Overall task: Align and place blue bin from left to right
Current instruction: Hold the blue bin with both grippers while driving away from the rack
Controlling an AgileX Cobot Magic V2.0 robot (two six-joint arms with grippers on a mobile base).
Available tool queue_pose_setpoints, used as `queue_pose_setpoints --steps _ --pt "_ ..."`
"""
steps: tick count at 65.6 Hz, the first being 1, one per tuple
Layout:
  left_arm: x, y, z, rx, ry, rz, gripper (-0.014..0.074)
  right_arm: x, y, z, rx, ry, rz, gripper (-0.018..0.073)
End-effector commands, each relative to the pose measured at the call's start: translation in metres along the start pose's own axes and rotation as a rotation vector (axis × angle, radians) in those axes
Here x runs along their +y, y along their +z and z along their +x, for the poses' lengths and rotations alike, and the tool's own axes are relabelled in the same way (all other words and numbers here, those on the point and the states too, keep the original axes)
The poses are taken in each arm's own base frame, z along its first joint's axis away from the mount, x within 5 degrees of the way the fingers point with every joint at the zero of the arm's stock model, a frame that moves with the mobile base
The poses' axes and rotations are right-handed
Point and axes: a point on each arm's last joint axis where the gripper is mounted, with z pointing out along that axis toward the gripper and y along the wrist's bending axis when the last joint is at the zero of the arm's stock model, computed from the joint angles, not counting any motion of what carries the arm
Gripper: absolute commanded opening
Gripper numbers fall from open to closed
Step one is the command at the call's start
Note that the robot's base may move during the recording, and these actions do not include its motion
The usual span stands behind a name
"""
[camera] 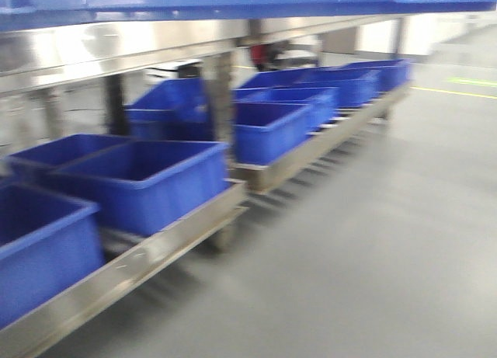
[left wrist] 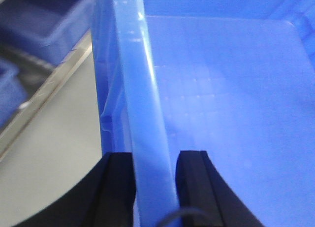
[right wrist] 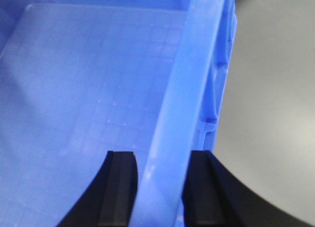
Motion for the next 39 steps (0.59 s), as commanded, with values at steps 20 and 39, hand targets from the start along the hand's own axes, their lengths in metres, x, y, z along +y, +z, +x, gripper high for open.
queue_pose_setpoints --steps 20,39 --pt "-0.0154 -0.0214 -0.0034 -0.077 -0.006 0.121 -0.0111 0.0038 -0.0108 -0.0111 -0.121 0.002 -0.018 -0.0067" --pt "-0.0154 -0.0214 -0.0034 -0.077 -0.006 0.121 -0.0111 0.0038 -0.0108 -0.0111 -0.121 0.002 -0.018 -0.0067"
